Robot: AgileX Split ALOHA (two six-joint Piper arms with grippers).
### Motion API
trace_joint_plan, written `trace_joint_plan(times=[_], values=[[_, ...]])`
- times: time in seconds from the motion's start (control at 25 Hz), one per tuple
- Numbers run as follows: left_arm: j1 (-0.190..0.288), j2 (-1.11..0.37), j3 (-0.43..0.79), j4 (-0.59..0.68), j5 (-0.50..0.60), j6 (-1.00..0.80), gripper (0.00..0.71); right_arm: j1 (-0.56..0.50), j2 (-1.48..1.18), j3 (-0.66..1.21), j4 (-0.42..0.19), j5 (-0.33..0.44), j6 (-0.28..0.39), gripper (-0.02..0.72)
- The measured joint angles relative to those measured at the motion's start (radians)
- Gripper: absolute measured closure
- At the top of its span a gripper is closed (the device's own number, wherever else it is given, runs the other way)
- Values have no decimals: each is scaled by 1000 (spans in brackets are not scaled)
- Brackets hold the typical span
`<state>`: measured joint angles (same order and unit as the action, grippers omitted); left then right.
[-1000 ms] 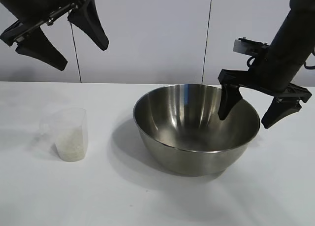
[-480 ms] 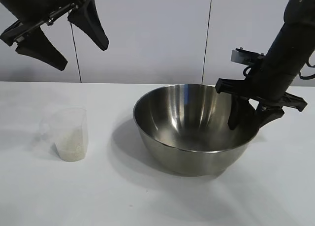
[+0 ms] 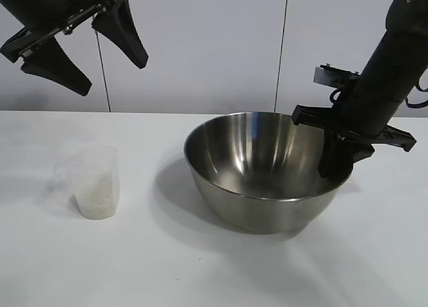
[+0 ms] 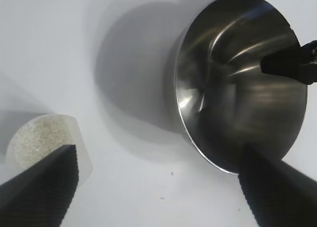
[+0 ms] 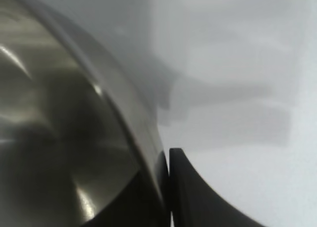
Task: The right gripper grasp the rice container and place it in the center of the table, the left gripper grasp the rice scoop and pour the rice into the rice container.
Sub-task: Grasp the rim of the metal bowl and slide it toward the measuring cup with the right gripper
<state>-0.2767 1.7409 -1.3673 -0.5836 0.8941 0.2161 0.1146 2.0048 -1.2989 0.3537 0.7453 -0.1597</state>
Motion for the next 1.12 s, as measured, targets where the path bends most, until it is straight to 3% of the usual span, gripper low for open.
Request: trace_joint_plan(times=[0.24,0.4,0.88,1.12], values=[[0,0,0,0,0,0,74,-45,2,1,200,46,-132,694],[0,0,0,0,0,0,74,-54,2,1,280,58,-187,694],[0,0,0,0,-1,0,74,-7,2,1,274,75,-200,694],[0,0,0,0,-1,0,74,62,2,1,213,46,-180,694]])
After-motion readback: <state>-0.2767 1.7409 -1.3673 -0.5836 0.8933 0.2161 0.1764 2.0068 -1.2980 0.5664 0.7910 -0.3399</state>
